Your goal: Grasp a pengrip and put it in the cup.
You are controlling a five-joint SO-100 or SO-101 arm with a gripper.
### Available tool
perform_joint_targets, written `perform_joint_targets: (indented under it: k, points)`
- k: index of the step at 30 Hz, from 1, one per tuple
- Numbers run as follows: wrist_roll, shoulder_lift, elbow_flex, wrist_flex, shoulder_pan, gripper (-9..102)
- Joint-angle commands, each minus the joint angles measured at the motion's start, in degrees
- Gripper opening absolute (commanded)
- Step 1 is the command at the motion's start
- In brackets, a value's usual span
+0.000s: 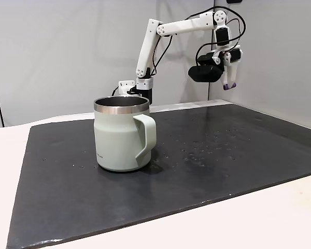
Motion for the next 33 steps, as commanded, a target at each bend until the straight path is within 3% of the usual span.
perform_joint_targets:
  k: [1,15,33]
  points:
    - [-2.1,7.5,-3.4,0.4,0.2,0]
    - [-8.8,15.3,-1.3,0.7,5.7,0]
    - [-24.1,18.9,-4.0,0.9,36.6,0]
